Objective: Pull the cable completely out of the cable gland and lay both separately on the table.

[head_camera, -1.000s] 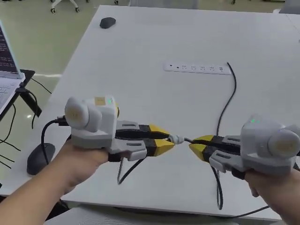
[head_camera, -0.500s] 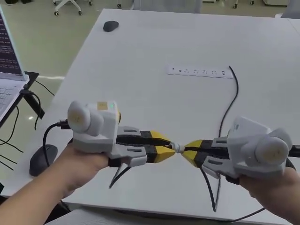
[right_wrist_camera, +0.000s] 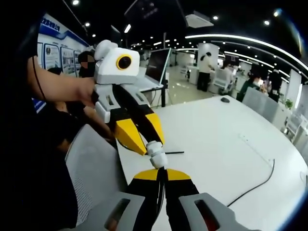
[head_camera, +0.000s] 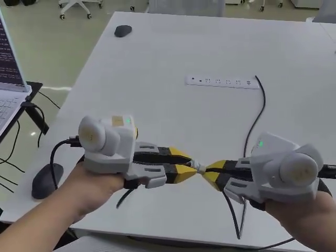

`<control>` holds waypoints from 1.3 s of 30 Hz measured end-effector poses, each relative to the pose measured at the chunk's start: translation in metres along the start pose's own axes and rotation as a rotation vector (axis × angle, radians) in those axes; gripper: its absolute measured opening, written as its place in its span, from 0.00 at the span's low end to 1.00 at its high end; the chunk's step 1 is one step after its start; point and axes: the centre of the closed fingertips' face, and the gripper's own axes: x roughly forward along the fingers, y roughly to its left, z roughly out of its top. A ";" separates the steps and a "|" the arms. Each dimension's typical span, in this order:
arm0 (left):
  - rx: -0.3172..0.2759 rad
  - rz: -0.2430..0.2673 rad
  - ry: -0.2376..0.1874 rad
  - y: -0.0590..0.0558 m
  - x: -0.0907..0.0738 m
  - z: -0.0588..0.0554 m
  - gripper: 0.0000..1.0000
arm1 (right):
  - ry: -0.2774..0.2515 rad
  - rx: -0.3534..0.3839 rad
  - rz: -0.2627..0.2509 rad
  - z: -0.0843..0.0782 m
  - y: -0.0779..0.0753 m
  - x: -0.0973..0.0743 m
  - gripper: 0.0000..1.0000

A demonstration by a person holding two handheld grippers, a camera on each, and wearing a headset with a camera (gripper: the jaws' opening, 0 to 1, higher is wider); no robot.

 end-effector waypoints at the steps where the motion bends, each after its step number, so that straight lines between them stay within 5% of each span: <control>1: -0.013 -0.001 -0.001 0.000 0.000 0.001 0.13 | -0.004 0.000 -0.002 0.000 0.000 -0.001 0.00; 12: -0.069 0.009 -0.019 0.006 -0.002 0.004 0.12 | -0.041 0.061 -0.065 -0.005 -0.015 -0.005 0.00; 23: -0.079 0.022 -0.046 0.010 -0.007 0.010 0.13 | -0.073 0.212 -0.124 -0.015 -0.035 -0.011 0.00; 39: -0.076 0.025 -0.040 0.011 -0.008 0.009 0.13 | -0.180 0.632 -0.143 -0.047 -0.049 -0.016 0.00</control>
